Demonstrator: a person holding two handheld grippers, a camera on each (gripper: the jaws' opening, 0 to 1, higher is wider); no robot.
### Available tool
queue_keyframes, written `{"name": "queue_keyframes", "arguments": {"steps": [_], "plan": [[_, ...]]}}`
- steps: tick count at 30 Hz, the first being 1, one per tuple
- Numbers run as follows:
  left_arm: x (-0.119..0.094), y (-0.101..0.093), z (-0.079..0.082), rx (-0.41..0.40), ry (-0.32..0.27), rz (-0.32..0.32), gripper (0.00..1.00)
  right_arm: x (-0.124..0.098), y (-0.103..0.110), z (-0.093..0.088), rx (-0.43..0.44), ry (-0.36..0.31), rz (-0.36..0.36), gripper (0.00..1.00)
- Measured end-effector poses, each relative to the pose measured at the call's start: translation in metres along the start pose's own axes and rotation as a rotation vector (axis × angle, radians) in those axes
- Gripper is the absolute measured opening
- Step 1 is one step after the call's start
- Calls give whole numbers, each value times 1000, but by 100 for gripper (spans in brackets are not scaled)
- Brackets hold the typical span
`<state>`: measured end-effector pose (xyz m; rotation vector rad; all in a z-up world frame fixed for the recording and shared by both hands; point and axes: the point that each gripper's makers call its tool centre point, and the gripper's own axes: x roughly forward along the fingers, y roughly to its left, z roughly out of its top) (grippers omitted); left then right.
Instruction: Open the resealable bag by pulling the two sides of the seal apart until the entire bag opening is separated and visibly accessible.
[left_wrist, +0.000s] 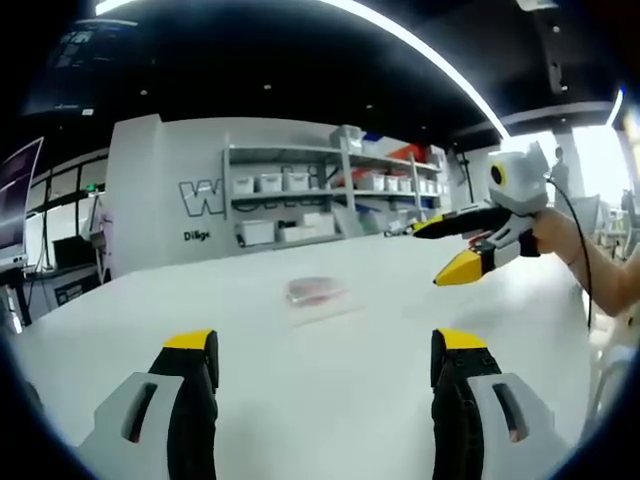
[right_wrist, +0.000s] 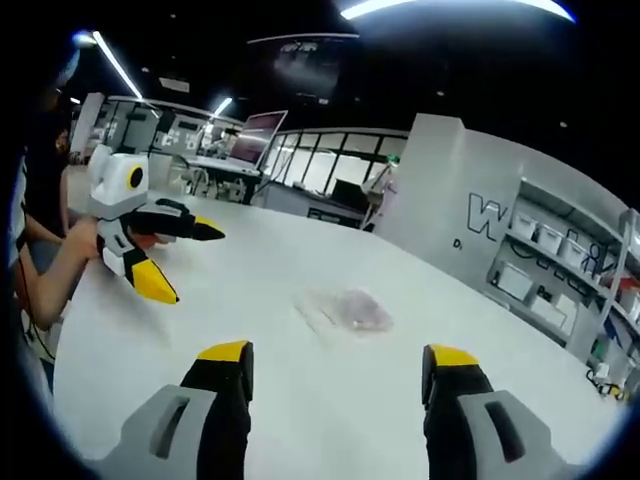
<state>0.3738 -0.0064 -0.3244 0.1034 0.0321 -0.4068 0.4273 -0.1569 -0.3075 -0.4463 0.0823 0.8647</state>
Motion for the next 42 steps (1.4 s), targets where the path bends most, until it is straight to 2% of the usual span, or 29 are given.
{"name": "queue_keyframes", "arguments": {"steps": [42], "plan": [[-1,-1,-3,14,8,5,87,14,-6,7,-53,23,36,59]]}}
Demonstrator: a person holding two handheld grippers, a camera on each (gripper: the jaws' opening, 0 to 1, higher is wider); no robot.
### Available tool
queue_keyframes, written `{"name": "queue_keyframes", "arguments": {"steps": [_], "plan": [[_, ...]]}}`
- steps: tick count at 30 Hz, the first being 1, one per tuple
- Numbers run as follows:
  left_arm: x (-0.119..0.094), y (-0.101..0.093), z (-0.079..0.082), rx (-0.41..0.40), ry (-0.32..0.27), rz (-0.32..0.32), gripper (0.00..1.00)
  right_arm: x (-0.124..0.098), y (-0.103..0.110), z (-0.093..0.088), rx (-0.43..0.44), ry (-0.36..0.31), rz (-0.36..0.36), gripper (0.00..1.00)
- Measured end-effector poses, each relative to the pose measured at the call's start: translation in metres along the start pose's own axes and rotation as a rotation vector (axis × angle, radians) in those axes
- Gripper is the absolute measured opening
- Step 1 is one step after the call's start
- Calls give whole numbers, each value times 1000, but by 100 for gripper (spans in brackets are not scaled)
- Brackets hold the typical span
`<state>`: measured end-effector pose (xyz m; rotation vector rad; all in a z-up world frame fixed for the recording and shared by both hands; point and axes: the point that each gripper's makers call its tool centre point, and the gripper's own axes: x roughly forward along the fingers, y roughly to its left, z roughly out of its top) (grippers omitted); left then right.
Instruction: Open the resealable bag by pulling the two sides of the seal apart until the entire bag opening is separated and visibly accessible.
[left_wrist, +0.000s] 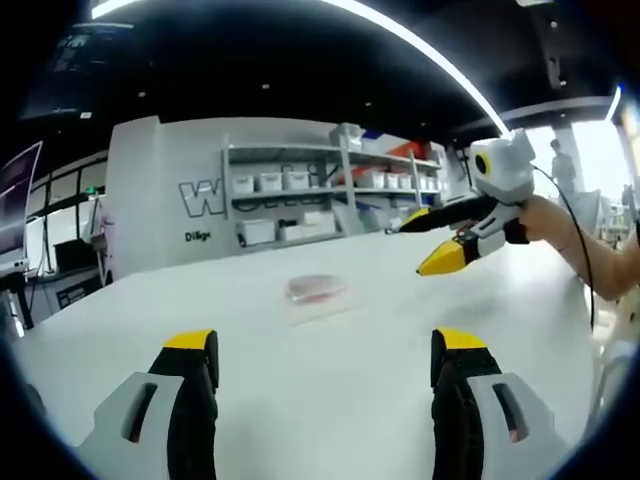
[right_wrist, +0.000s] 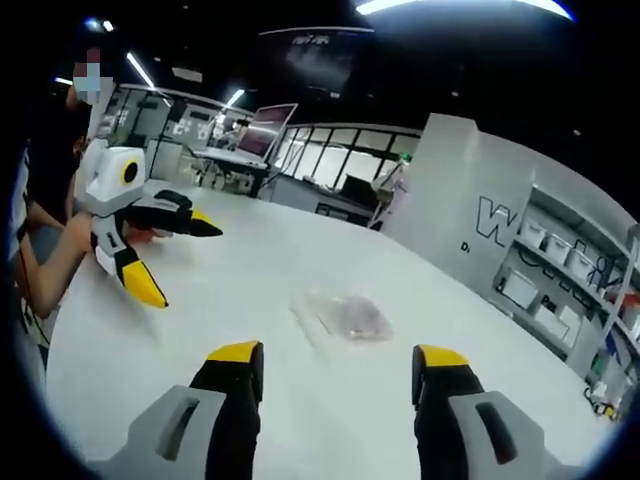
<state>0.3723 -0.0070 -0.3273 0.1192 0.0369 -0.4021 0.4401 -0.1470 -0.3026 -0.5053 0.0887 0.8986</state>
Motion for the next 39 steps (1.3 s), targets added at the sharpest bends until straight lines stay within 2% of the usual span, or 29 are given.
{"name": "queue_keyframes", "arguments": {"steps": [14,27,39], "plan": [[-1,-2,-3,6,18,2,87,10,1,14,-34,-7,29,57],[-1,-7,-4,22,27,-2,87,12,7,9,-37,18,52,54],[-1,-8,-2,16,24,-7,87,13,3,8,-44,27,50,52]]}}
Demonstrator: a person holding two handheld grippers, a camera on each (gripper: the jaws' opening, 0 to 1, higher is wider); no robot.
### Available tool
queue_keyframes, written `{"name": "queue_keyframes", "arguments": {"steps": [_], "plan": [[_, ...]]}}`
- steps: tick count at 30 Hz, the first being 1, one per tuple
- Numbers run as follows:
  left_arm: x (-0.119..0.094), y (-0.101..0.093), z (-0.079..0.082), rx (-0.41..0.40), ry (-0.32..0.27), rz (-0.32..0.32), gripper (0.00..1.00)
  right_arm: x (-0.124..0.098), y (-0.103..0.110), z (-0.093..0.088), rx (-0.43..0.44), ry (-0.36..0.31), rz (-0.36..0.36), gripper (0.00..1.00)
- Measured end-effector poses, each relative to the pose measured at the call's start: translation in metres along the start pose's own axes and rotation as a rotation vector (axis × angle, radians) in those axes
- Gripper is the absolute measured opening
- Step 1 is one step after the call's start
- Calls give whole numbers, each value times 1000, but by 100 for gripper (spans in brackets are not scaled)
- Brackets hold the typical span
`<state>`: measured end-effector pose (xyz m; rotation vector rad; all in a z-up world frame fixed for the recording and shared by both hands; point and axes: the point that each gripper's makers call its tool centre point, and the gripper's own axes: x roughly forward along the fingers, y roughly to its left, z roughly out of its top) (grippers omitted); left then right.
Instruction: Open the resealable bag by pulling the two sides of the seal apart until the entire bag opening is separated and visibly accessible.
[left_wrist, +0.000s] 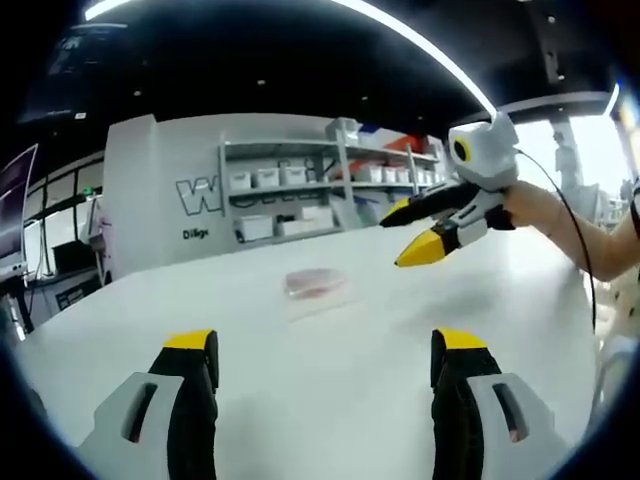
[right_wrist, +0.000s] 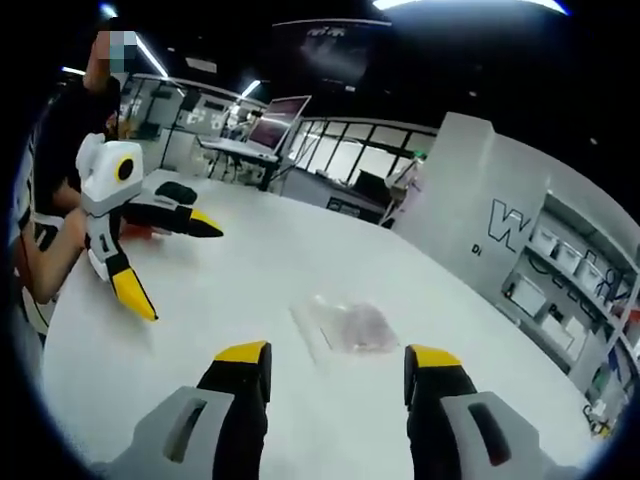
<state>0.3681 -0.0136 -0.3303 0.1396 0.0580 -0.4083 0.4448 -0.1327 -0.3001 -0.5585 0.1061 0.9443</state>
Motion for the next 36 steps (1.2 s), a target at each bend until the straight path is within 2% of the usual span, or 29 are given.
{"name": "queue_keyframes", "arguments": {"steps": [6,16,25,36], "plan": [[-1,2,3,-7,-18,4,87,7,0,2,-4,-1,12,52],[0,3,3,-7,-18,6,87,16,-3,7,38,-18,26,51],[0,4,3,-8,-19,9,87,25,-4,5,-2,13,33,48],[0,4,3,-7,-20,8,87,27,-4,6,-10,17,35,43]]}}
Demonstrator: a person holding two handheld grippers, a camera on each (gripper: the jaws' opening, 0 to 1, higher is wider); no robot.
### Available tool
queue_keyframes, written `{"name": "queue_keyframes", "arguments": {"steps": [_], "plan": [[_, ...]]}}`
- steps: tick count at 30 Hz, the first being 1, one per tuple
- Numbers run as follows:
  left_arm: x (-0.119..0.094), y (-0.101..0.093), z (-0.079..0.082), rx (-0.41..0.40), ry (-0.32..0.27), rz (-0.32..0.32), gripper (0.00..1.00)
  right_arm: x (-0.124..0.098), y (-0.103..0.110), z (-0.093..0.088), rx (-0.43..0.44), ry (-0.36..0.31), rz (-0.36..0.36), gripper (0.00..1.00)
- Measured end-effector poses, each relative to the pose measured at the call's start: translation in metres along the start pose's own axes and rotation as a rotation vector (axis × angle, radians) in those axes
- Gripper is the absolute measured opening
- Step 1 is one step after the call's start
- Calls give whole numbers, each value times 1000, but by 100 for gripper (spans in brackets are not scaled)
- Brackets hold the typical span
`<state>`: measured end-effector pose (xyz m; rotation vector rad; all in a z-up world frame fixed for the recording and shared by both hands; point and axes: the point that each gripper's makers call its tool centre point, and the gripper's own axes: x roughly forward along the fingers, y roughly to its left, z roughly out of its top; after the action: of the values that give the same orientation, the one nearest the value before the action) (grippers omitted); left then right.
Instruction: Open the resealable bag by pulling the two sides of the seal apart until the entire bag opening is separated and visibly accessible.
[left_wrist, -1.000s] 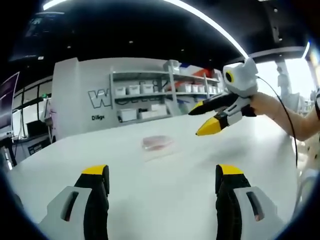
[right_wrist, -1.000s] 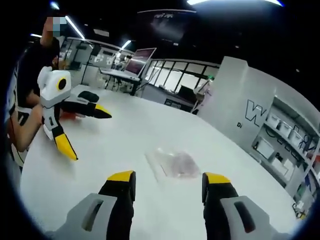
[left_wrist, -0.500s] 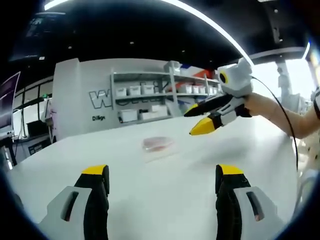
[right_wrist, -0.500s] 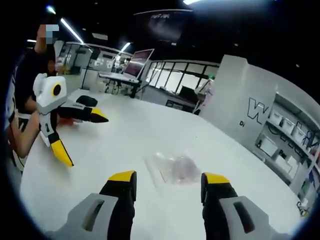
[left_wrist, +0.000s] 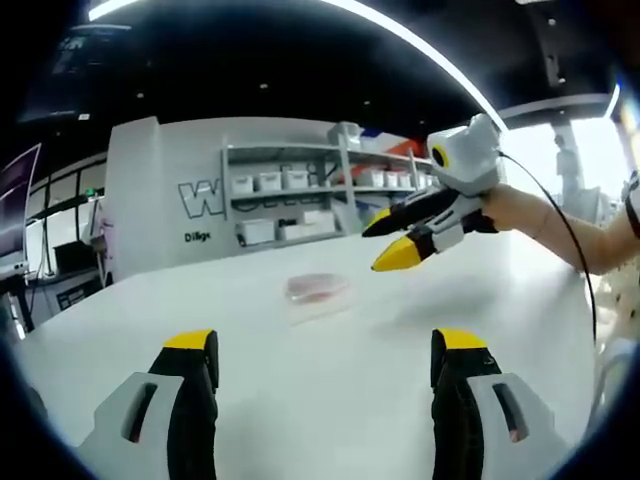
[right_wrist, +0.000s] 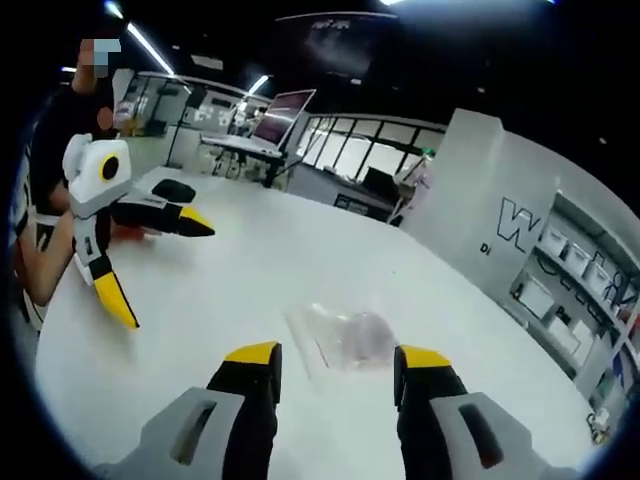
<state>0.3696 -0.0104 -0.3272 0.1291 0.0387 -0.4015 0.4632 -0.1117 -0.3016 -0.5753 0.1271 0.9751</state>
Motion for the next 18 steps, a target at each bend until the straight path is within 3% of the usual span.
{"name": "queue_keyframes", "arguments": {"steps": [18], "plan": [[-1,0,0,3,-3,-2,87,5,1,0,-9,25,12,38]]}}
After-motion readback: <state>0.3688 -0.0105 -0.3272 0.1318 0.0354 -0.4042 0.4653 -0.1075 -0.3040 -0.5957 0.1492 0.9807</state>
